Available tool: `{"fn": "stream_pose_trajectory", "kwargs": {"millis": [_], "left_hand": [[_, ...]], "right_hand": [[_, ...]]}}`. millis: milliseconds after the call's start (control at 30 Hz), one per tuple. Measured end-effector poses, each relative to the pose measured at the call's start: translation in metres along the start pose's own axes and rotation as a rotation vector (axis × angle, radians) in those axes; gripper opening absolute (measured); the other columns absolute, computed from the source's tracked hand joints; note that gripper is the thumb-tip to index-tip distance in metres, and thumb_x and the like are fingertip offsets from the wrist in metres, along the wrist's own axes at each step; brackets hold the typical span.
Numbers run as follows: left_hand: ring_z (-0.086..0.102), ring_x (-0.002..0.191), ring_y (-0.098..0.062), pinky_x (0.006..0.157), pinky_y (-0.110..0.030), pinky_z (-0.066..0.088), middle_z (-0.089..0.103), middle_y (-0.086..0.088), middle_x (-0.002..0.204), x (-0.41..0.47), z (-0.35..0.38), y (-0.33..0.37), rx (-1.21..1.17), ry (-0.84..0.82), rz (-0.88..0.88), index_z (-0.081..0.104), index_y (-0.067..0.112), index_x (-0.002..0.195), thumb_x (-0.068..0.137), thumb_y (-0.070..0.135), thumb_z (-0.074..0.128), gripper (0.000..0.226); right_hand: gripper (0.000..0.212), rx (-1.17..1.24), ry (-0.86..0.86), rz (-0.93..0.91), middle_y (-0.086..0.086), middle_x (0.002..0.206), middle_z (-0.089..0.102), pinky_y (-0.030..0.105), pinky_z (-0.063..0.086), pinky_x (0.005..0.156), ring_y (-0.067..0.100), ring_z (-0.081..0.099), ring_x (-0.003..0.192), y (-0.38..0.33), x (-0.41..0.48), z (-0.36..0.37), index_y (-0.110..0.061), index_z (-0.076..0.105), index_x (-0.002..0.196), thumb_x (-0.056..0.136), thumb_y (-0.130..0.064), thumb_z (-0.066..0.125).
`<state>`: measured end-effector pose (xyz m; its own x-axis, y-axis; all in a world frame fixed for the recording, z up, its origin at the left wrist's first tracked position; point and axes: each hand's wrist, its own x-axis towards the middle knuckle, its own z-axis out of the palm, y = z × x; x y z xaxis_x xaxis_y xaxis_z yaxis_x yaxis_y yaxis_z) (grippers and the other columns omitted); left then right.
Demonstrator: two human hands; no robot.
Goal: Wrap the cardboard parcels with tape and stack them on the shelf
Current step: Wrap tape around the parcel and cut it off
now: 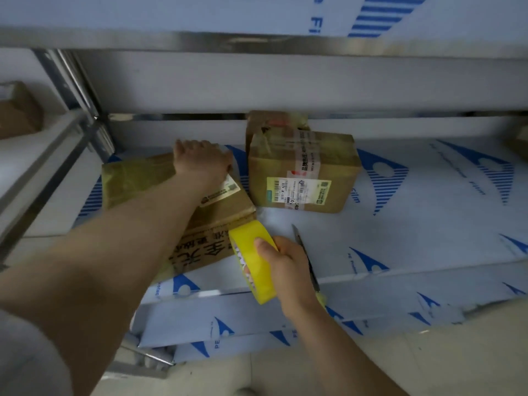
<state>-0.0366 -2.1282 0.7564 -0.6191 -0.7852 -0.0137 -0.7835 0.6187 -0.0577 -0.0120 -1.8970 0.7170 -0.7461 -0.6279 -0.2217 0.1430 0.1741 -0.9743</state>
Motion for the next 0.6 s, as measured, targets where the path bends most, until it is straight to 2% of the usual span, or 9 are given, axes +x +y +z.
{"fn": "stream_pose_trajectory", "kwargs": {"millis": [67,133,200,267,333,367,467,533,600], "left_hand": [[0.019,0.142,-0.034,0.116,-0.049,0.011,0.021,-0.017,0.154,-0.015,-0.004,0.012,-0.08,-0.047,-0.007,0.02,0.011,0.15,0.088,0.07,0.012,0.086],[0.001,0.146,-0.032,0.116,-0.045,0.0,0.001,-0.016,0.159,-0.039,0.002,0.024,-0.172,-0.122,0.037,0.005,0.009,0.152,0.078,0.083,0.007,0.105],[-0.005,0.146,-0.032,0.117,-0.044,-0.003,-0.005,-0.019,0.158,-0.063,0.017,0.037,-0.129,-0.046,0.148,0.004,0.007,0.152,0.085,0.077,0.011,0.097],[-0.006,0.146,-0.031,0.118,-0.042,-0.002,-0.005,-0.019,0.158,-0.07,0.017,0.042,-0.164,-0.007,0.171,0.005,0.006,0.152,0.09,0.071,0.012,0.09],[-0.007,0.146,-0.03,0.118,-0.041,-0.003,-0.007,-0.019,0.158,-0.071,0.009,0.035,-0.226,-0.061,0.179,0.0,0.008,0.152,0.084,0.078,0.01,0.098],[-0.008,0.146,-0.03,0.117,-0.041,-0.003,-0.009,-0.019,0.158,-0.072,0.009,0.029,-0.227,-0.077,0.217,-0.004,0.01,0.152,0.079,0.083,0.01,0.104],[-0.01,0.146,-0.029,0.117,-0.041,-0.004,-0.011,-0.018,0.157,-0.079,0.017,0.013,-0.111,-0.047,0.343,-0.011,0.011,0.15,0.075,0.085,0.012,0.108],[-0.012,0.146,-0.029,0.117,-0.041,-0.006,-0.013,-0.018,0.157,-0.076,0.017,0.009,-0.094,-0.087,0.368,-0.012,0.011,0.15,0.077,0.084,0.016,0.107],[-0.018,0.144,-0.027,0.115,-0.04,-0.01,-0.019,-0.015,0.156,-0.072,0.008,0.005,-0.138,-0.215,0.378,-0.015,0.013,0.149,0.067,0.088,0.024,0.118]], "right_hand": [[0.036,-0.005,-0.009,0.022,0.013,0.061,0.048,0.033,0.039,0.063,0.02,0.048,0.06,-0.002,-0.001,-0.001,0.0,0.053,0.066,0.088,-0.026,0.064],[0.044,-0.017,-0.034,0.014,0.025,0.071,0.056,0.035,0.043,0.064,0.022,0.053,0.064,-0.004,-0.001,0.001,0.009,0.058,0.08,0.084,-0.034,0.065],[0.053,-0.048,-0.035,0.01,0.031,0.083,0.059,0.044,0.047,0.068,0.024,0.052,0.069,-0.006,0.0,0.004,0.014,0.057,0.09,0.08,-0.037,0.064],[0.044,-0.049,-0.034,0.014,0.033,0.088,0.061,0.04,0.05,0.066,0.022,0.055,0.067,-0.005,0.001,0.002,0.015,0.057,0.092,0.088,-0.029,0.063],[0.036,-0.035,-0.04,0.035,0.023,0.074,0.062,0.02,0.046,0.05,0.011,0.058,0.052,-0.002,0.004,-0.002,0.013,0.059,0.088,0.091,-0.024,0.061],[0.033,-0.024,-0.053,0.037,0.013,0.066,0.063,0.014,0.043,0.043,0.005,0.057,0.045,-0.001,0.005,-0.005,0.01,0.061,0.084,0.091,-0.022,0.06],[0.025,-0.023,-0.112,0.028,-0.006,0.049,0.064,0.012,0.041,0.04,0.0,0.058,0.041,-0.001,0.007,-0.008,-0.006,0.064,0.073,0.093,-0.02,0.058],[0.022,-0.022,-0.112,0.036,-0.01,0.05,0.065,0.014,0.045,0.044,0.001,0.06,0.044,0.0,0.006,-0.006,-0.013,0.064,0.073,0.093,-0.022,0.058],[0.023,-0.02,-0.106,0.042,-0.006,0.052,0.065,0.018,0.047,0.05,0.008,0.062,0.048,0.0,0.004,-0.006,-0.012,0.063,0.072,0.092,-0.022,0.059]]}}
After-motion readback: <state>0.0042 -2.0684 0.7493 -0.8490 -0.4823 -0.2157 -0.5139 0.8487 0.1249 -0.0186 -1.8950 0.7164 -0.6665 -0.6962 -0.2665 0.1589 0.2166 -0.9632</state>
